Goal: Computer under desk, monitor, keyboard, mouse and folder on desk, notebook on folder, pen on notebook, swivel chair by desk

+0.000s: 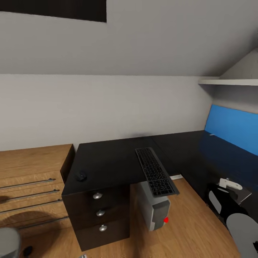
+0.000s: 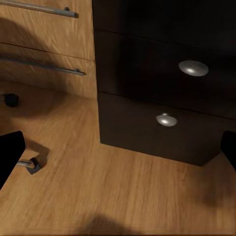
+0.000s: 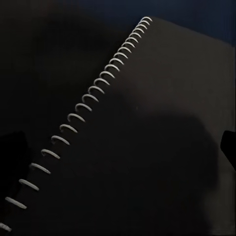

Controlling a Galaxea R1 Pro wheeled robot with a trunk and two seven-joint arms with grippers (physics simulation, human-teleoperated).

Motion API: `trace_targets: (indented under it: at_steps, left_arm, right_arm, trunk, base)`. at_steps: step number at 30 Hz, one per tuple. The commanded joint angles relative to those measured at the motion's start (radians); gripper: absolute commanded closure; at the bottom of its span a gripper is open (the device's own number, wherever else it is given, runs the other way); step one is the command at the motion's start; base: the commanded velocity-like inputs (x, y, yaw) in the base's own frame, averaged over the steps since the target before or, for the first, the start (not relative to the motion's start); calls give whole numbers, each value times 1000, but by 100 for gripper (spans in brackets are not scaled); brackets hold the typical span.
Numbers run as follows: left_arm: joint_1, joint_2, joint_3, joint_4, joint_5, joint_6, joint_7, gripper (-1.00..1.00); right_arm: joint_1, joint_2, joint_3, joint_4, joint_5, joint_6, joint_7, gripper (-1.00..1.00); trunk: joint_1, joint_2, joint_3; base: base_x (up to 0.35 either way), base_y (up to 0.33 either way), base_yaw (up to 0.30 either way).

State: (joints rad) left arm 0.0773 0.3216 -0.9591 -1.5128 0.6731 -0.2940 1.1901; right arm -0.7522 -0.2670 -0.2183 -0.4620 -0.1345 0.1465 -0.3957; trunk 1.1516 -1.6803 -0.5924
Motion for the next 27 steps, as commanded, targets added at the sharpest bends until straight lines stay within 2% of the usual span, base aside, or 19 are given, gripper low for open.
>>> trace_targets:
  at_steps: [1,10,18,27]
  left_arm:
    - [-1,1,-1,-1,5,-5,1,-100]
    - [-1,1,-1,-1,6,-5,2,-100]
    - [-1,1,0,-1,6,-5,2,-100]
    - [-1,1,0,0,6,-5,2,-100]
  right_arm:
    - [1,0,0,6,-14,13,-2,-100]
    - [1,1,0,6,-14,12,-1,-100]
    - [1,2,1,6,-14,12,0,-100]
    - [1,2,2,6,-14,12,0,-100]
  trunk:
    - [0,0,-1]
    - [0,0,-1]
    - [0,0,-1]
    - [0,0,-1]
  base:
    - [-190,138,0]
    - [-108,62,0]
    - [-223,3,0]
    - [-42,0,0]
